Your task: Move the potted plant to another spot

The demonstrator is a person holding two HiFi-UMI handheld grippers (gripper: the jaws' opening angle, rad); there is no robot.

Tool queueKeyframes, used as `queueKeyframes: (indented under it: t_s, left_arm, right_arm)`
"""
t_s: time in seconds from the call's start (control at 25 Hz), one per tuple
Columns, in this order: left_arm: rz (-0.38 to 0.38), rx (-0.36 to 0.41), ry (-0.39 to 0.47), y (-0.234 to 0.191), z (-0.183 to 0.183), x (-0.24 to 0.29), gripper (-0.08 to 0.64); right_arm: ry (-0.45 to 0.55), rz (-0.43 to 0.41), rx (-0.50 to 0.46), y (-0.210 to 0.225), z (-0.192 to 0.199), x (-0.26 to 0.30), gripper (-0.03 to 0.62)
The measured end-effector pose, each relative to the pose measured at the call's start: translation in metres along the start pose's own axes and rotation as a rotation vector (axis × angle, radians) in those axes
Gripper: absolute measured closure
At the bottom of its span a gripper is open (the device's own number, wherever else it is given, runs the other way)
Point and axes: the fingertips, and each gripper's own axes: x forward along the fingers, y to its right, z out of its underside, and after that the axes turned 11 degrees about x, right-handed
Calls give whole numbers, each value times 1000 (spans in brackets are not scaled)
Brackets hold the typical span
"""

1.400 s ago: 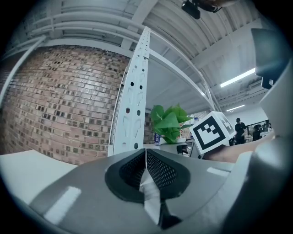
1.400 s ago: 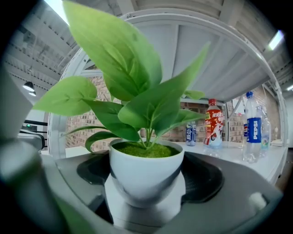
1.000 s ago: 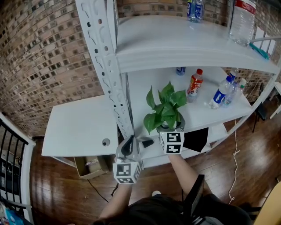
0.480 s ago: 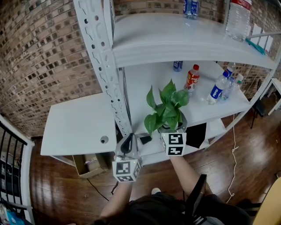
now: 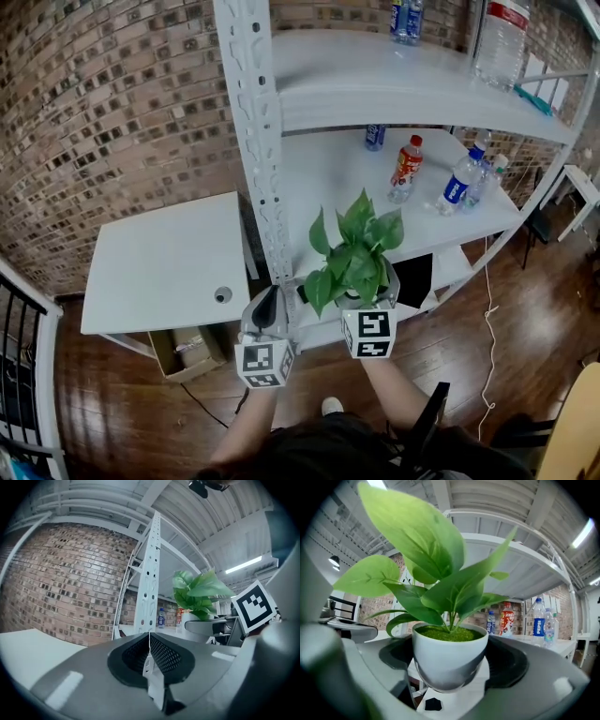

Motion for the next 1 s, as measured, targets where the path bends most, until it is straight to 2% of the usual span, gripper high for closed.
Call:
queueKeyframes:
  t_s: [0.16, 0.36, 0.64, 0.84, 1.0]
  left_arm:
    - [26, 3, -2, -15, 2, -22, 538]
    - [2, 6, -1, -51, 9, -51, 538]
    - [-68, -8, -12, -111, 14, -98, 538]
    - [-172, -8, -47, -166, 15, -137, 538]
    - [-235, -1, -78, -209, 28, -160, 538]
  right_arm:
    - [-3, 13, 4, -30, 4, -23, 126]
    - [4, -17, -12, -83, 4, -47, 126]
    - [-7, -122, -10, -168, 11, -43, 126]
    - [-39, -214, -6, -227, 21, -16, 126]
    - [-63, -252, -4, -265, 40, 10, 126]
